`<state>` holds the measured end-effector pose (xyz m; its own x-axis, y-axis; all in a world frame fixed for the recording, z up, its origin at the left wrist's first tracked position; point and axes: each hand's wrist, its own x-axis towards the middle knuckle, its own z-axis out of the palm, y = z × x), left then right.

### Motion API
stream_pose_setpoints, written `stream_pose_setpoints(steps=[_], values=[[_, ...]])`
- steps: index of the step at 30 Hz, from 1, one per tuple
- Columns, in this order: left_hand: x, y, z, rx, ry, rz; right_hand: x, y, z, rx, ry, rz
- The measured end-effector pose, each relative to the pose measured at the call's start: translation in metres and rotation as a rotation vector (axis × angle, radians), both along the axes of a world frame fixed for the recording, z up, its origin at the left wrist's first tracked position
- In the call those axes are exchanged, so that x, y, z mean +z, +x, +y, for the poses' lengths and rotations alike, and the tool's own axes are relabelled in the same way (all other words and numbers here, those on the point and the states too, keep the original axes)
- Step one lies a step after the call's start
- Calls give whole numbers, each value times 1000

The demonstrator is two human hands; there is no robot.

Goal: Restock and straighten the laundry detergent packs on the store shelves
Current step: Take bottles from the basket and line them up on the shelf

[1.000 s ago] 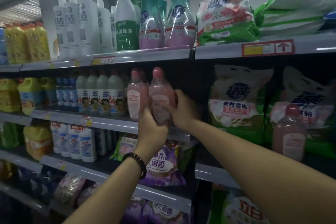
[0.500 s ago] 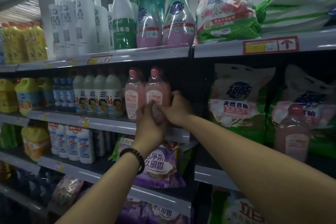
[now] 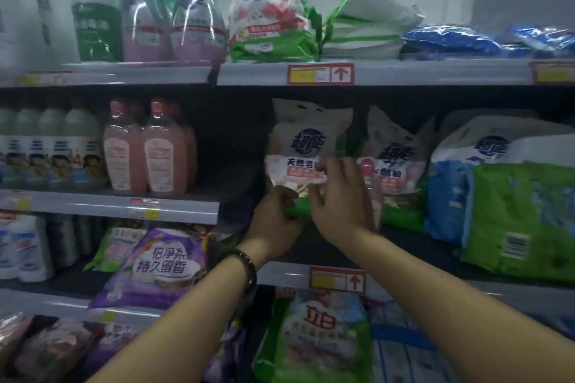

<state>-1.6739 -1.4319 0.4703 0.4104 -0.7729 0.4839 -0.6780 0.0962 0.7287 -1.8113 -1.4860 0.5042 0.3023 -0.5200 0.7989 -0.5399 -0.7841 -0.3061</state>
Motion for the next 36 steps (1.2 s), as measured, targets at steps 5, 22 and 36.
stream_pose_setpoints(steps=[5,22,36], values=[[-13,-53,-40,-161,52,42,-21,-62,-42,-187,186,-152],[-28,-69,-66,-84,103,-336,-58,-75,-121,298,796,-206],[21,15,51,455,-12,-896,-4,27,-30,440,624,-403]])
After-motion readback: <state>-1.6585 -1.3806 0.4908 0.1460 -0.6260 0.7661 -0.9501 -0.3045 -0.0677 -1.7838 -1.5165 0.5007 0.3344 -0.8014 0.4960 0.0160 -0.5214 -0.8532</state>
